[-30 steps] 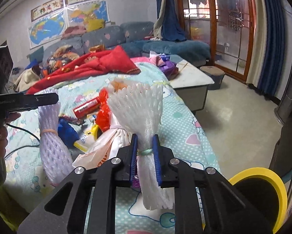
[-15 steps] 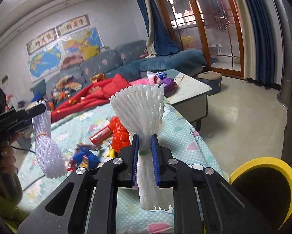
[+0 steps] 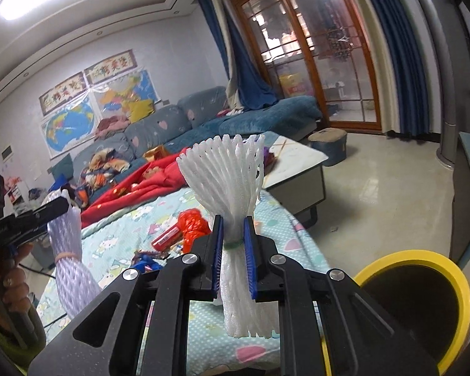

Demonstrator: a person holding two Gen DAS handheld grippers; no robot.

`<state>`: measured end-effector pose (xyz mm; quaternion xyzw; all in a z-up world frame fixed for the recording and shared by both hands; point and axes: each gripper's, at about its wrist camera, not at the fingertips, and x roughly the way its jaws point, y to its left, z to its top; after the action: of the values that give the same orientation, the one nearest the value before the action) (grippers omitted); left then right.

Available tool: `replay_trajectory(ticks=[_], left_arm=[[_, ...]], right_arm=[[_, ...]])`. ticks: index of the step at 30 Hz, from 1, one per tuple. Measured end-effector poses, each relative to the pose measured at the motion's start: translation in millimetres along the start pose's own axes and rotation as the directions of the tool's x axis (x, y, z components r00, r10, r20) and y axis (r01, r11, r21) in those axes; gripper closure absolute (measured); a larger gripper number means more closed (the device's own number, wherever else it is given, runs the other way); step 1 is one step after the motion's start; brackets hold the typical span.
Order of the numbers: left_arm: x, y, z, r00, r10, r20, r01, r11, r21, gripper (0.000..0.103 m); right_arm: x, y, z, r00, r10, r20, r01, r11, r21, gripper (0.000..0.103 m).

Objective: Collect trash
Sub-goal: 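Carry the foam nets over the yellow bin with both grippers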

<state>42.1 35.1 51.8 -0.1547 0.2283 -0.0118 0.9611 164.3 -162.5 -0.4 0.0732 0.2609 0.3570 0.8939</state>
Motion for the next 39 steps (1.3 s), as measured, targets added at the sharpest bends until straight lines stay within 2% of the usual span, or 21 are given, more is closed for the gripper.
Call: replay_trajectory(ticks=[7,19,32,37,39], left_arm=[[13.0,-36.1,-9.6,0.998,-0.046,-0.035,0.048,0.997,0.061,0.081],[49.8,-93.5,-30.9,0.994,-0.079,-0.081,0.093,0.979,0.183,0.081],[109.4,-147.9,-61.4,0.985,-0.096,-0.142,0.133,0.951,0.279,0.081],[133.9,-164.5,-72.2,0.989,-0.072,-0.132,0.111,0.943,0.313,0.081],[145.1,-168.5,-75.9,0.989,-0.062,-0.135,0.103,0.942,0.321,0.080]], right_arm=[[-25.2,-26.1,-2.9,0.997,-0.063,0.035,0.061,0.997,0.050,0.090],[-61.2,-77.0,-9.8,0.983,-0.166,0.083,0.151,0.975,0.163,0.090],[-73.9,-136.3,-33.6,0.956,-0.291,0.048,0.263,0.915,0.307,0.090],[-78.7,-155.3,-42.0,0.939,-0.344,0.019,0.318,0.887,0.334,0.090],[-80.0,-160.3,-45.7,0.938,-0.345,0.017,0.318,0.882,0.348,0.090]])
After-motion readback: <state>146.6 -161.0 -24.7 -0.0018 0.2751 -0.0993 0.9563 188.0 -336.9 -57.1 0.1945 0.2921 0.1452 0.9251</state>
